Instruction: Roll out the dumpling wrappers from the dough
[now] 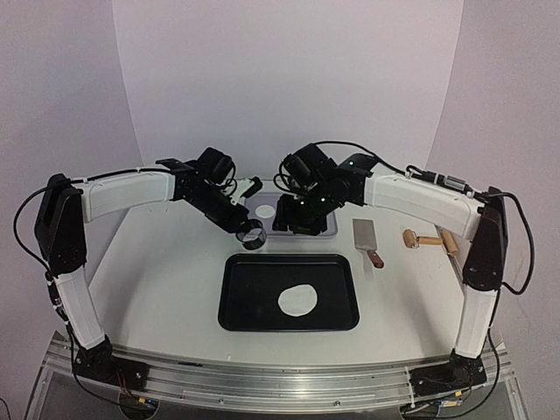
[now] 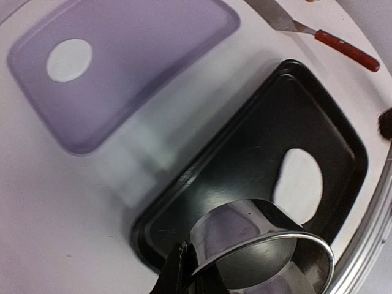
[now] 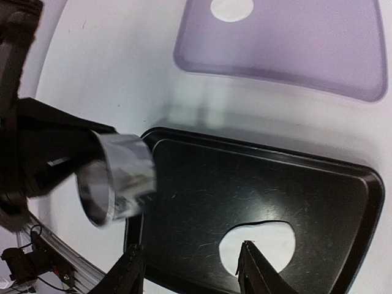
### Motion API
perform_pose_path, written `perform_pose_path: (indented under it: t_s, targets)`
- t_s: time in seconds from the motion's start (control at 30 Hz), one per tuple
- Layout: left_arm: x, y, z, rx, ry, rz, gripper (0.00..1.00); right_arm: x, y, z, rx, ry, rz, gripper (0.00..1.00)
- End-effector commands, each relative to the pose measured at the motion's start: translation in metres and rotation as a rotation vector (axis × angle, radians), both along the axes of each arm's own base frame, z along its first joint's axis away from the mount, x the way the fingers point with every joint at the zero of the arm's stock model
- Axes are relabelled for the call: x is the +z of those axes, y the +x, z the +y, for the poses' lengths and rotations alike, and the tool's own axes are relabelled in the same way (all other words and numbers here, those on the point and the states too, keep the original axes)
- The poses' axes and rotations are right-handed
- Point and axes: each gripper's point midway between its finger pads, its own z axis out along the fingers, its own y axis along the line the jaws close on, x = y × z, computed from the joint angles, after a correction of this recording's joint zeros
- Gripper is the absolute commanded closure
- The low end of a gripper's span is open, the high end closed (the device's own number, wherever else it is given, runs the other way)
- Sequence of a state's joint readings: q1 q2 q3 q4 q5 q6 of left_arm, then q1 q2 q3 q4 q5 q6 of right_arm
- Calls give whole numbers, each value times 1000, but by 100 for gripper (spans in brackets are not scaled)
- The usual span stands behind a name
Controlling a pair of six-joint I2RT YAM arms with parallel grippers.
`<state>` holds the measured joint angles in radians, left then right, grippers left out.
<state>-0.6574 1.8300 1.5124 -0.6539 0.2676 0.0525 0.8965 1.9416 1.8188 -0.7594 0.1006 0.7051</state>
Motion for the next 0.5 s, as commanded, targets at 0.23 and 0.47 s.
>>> perform_pose_path:
  t_s: [0.23, 0.47]
  targets:
    - [9, -32, -49, 190, -44, 76, 100, 8, -14, 0, -147, 137, -16, 65]
    - [-3, -31, -48, 227, 8, 35, 100, 17, -23, -17, -192, 115, -75, 70]
